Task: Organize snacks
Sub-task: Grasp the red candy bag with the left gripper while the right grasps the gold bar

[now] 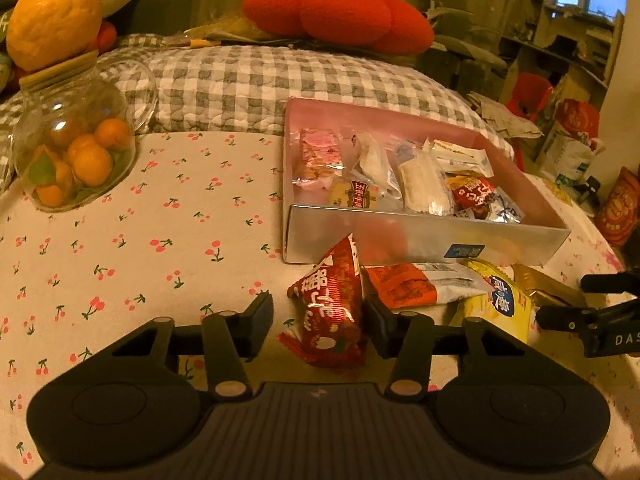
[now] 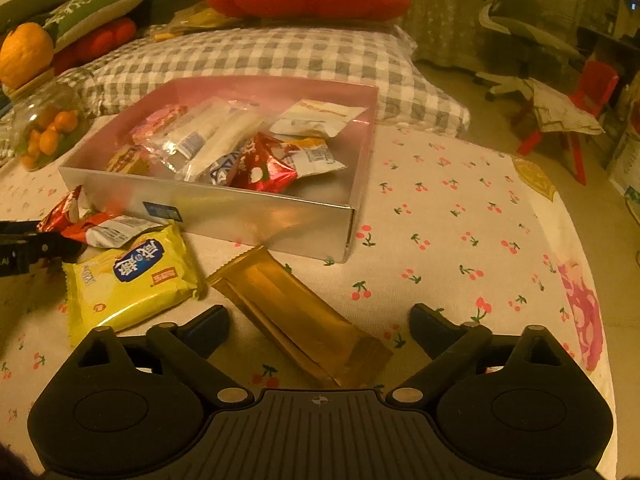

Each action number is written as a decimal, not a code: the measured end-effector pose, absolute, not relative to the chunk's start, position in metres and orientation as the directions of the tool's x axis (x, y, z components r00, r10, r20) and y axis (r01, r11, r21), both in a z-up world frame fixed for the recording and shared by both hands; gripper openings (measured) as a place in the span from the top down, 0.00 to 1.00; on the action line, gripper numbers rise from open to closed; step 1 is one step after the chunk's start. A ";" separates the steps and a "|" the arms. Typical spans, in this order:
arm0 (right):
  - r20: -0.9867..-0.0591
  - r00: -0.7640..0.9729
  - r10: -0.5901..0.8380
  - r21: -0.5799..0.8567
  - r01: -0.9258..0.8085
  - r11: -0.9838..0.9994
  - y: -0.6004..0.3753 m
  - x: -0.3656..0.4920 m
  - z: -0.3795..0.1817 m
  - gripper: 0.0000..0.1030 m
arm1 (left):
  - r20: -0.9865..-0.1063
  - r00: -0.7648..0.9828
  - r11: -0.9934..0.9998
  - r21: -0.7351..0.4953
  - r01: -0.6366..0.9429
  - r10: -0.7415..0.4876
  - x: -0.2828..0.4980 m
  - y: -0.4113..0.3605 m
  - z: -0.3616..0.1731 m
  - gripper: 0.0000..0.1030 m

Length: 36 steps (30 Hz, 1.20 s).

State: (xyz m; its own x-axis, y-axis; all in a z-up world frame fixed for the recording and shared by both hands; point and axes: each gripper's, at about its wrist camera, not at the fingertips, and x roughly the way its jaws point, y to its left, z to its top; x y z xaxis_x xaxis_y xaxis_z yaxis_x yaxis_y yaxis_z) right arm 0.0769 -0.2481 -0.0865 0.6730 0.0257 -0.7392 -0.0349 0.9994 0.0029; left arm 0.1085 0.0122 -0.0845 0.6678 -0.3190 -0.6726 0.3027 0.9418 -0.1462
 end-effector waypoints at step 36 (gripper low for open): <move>-0.767 0.621 0.159 0.121 -0.103 0.987 -0.227 0.064 -0.054 0.74 | -0.722 0.597 0.933 -0.209 0.293 -0.349 0.098 0.011 -0.072 0.73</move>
State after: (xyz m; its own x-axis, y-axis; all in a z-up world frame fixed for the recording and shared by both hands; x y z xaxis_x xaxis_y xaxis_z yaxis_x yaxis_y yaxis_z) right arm 0.0636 -0.2269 -0.0537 0.6211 0.1588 -0.7675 -0.1028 0.9873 0.1211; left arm 0.0982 0.0111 -0.0720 0.5969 -0.3493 -0.7223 0.2933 0.9329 -0.2088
